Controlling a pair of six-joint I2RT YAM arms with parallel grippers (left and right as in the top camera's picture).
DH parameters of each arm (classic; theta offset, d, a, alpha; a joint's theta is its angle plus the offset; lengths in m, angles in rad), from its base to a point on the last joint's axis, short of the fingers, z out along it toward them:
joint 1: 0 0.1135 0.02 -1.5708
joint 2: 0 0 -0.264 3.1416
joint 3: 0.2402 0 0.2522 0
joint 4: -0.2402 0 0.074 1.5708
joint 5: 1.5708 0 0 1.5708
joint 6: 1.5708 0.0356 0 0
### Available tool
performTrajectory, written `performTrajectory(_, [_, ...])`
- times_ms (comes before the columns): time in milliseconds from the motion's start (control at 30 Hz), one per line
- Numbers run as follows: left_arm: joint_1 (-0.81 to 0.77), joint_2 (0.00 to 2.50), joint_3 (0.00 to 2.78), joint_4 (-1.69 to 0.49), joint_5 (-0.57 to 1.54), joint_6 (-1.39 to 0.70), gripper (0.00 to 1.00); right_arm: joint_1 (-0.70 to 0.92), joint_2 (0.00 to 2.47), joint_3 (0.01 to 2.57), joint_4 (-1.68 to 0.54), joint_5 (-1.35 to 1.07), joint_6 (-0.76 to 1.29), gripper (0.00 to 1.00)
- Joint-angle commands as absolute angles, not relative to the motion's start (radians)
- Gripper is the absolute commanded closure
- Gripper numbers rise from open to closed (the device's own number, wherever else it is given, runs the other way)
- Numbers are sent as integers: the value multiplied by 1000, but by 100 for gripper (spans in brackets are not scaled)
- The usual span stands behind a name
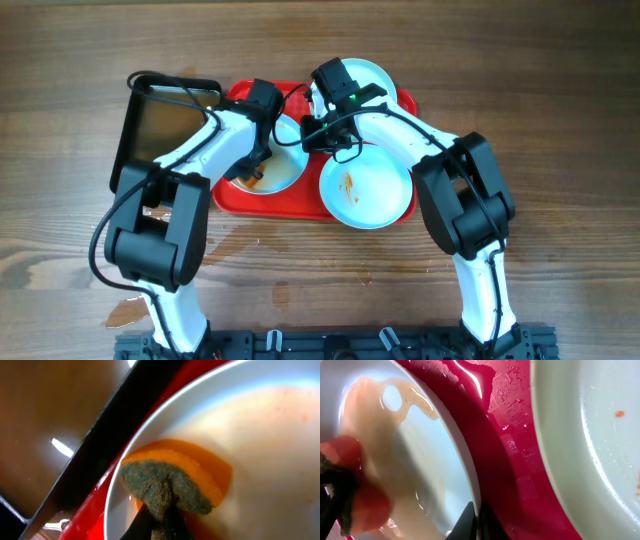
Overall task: Clean dirty plates on tray and stack at the side
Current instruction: 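Scrub the left plate with the sponge while right gripper holds it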
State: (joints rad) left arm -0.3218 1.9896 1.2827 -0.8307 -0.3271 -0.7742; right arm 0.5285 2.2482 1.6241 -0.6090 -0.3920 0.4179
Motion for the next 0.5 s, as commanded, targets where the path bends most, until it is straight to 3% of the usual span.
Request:
performTrajectory(0, [-310,2051,1246,-815,-16,-418,96,538,2272,1626,-611,-400,403,96])
performTrajectory(200, [-310,2051,1245,-713,176,-110,96,538,2272,1626,-612,-400,403,96])
performTrajectory(467, [-310,2052,1245,-425,75,-60,96,538,2272,1626,-614,-398,403,96])
